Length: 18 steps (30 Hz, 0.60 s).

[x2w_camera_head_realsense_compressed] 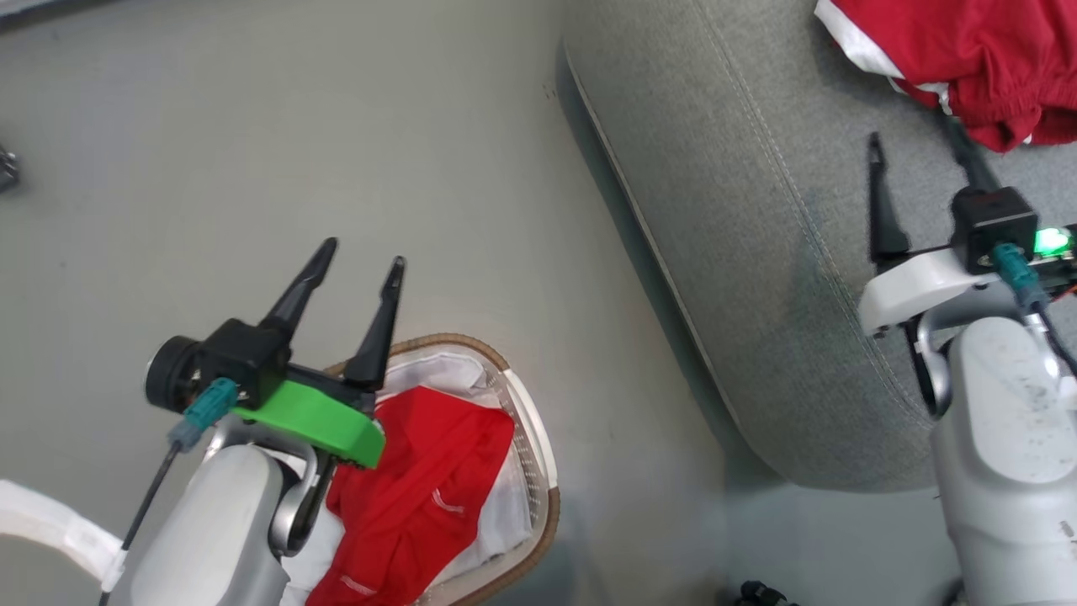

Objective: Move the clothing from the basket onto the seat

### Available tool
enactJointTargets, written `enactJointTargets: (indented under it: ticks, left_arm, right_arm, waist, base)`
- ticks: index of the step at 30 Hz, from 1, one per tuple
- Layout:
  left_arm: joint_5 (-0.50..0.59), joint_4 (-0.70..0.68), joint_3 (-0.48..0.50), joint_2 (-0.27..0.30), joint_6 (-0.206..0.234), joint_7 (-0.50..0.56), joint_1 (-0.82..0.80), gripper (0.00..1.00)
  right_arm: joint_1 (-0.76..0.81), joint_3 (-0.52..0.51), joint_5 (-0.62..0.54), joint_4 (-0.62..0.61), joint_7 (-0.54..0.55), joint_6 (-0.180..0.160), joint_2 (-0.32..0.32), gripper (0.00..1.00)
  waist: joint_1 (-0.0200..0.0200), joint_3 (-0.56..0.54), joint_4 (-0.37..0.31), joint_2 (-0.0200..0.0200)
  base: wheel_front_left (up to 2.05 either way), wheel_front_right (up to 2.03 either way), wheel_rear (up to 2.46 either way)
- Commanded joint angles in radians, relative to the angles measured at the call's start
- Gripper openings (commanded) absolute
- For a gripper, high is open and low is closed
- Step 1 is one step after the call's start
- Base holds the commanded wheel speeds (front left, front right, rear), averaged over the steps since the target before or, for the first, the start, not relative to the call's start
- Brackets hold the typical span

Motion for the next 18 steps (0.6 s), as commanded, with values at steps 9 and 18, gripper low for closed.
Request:
enactJointTargets:
  ticks: [9,18]
  left_arm:
    - [0.093,0.026,0.237,-0.051,0.0,-0.001,0.099,1.0]
    - [0.167,0.074,0.46,-0.134,0.0,-0.001,0.19,1.0]
  right_arm:
    - [0.08,0.142,0.129,-0.047,-0.002,-0.001,0.039,1.0]
    - [0.148,0.208,0.199,-0.048,-0.002,-0.001,0.046,1.0]
  waist:
    - [-0.0001,-0.133,0.125,0.0]
    - [-0.0001,-0.221,0.206,0.0]
  base:
    - [0.0,0.0,0.0]
    - [0.0,0.0,0.0]
